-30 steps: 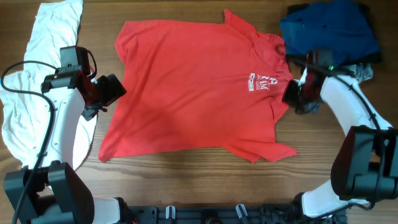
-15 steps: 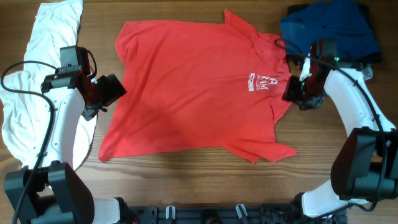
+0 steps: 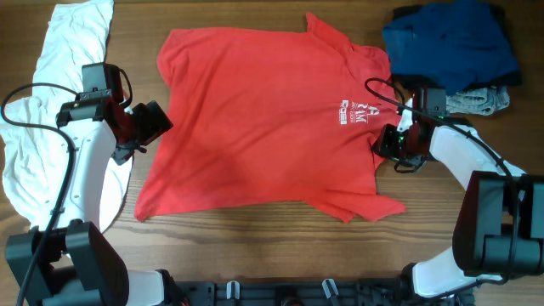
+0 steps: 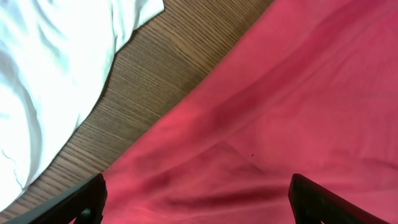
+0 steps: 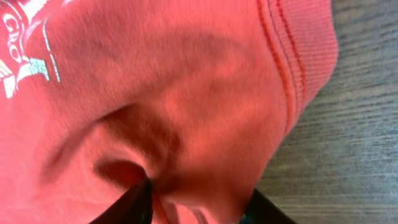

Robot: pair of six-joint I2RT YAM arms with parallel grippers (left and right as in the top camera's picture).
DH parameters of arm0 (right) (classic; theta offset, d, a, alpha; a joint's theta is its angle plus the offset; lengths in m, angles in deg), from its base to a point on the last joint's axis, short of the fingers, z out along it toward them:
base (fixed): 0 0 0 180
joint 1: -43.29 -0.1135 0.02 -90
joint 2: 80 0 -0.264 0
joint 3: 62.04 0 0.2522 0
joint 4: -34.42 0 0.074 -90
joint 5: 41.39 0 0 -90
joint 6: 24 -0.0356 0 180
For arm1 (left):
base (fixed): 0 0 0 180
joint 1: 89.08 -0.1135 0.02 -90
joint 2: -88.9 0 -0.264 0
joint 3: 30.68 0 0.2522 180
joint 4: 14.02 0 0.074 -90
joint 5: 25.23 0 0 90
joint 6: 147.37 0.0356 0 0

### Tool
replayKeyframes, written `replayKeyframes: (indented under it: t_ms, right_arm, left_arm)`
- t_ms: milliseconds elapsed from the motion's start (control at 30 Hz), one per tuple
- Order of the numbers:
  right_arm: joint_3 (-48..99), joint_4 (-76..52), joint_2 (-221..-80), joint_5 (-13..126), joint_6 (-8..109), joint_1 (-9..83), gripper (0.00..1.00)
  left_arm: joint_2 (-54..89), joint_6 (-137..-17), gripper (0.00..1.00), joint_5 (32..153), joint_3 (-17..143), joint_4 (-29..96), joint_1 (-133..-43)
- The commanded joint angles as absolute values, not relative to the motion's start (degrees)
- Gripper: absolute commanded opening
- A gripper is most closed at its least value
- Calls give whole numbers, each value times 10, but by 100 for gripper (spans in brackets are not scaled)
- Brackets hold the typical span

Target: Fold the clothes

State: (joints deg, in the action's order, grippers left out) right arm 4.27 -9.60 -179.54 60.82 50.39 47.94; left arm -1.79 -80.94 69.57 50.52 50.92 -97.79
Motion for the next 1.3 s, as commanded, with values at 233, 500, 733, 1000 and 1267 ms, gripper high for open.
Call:
replayKeyframes:
  t_ms: [233,500,733,1000,1267]
  right_arm:
    - [44,-118,-1795,565,468,478,4]
    - [203,-240,-1794,479,572,478,4]
    - [232,-269,-1795,422,613,478,4]
    - [280,-298,-1795,330,600,478,4]
    - [298,-310,-1795,368,560,478,81]
  left_arm:
    - [-11,-800,94,687,504,512,-976]
    - [-11,-800,94,687,504,512,-976]
    - [-11,-800,94,687,504,512,-976]
    - [-11,-800,94,687,504,514,-976]
    - [-11,-800,94,676,504,514,-976]
